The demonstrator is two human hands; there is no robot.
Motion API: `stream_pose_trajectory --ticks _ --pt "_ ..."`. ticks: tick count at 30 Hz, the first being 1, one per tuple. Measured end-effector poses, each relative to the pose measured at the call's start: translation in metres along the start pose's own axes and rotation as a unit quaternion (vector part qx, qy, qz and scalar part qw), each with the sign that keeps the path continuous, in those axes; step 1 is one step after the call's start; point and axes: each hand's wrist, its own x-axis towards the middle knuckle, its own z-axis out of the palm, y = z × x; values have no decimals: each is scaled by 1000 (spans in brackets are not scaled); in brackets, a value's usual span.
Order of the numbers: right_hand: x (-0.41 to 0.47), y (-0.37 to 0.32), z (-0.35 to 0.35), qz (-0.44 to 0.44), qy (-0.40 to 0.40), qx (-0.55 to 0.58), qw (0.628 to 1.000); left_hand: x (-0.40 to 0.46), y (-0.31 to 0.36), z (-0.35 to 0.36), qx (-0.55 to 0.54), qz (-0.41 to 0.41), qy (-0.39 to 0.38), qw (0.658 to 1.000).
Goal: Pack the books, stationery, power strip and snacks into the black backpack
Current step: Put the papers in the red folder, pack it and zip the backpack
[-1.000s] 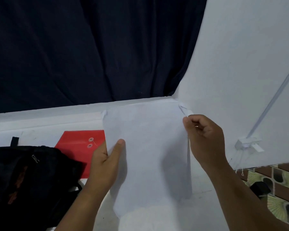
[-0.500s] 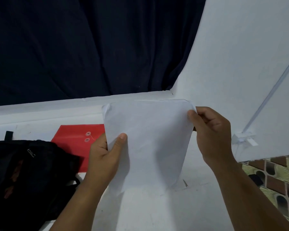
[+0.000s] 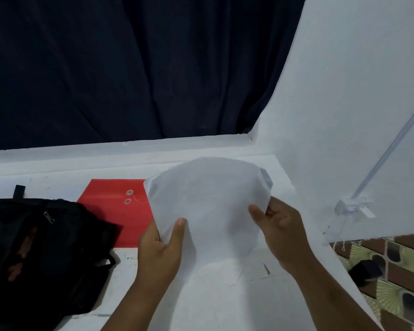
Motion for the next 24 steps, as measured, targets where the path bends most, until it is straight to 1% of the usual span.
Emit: stream_pose_trajectory --ticks 3,7,9,11,13,15,17,19,21,24 --pt "-1 1 2 -12 27 -39 999 2 7 0 1 32 2 1000" --pt "4 -11 10 -91 70 -84 990 7 17 3 5 63 15 998" --pt "3 -5 16 -94 79 -100 987 7 12 5 29 60 8 998" --pt "-3 15 22 -68 63 -136 986 2 -4 7 70 32 -5 997" --pt "-12 37 26 -18 28 -170 985 -6 -29 5 121 1 -11 993" --pt "-17 49 26 0 8 -189 982 -13 -41 2 154 -42 -6 987" --pt "-16 48 24 -6 12 -180 984 -14 -41 0 150 -54 3 987" --pt "-11 40 20 -14 26 -160 987 -9 -34 -1 116 -66 3 991" --pt "-6 34 18 -2 27 -145 989 -3 -27 -1 96 -87 -17 991" --pt "-6 39 18 44 4 -168 985 1 -33 1 118 -134 -74 981"
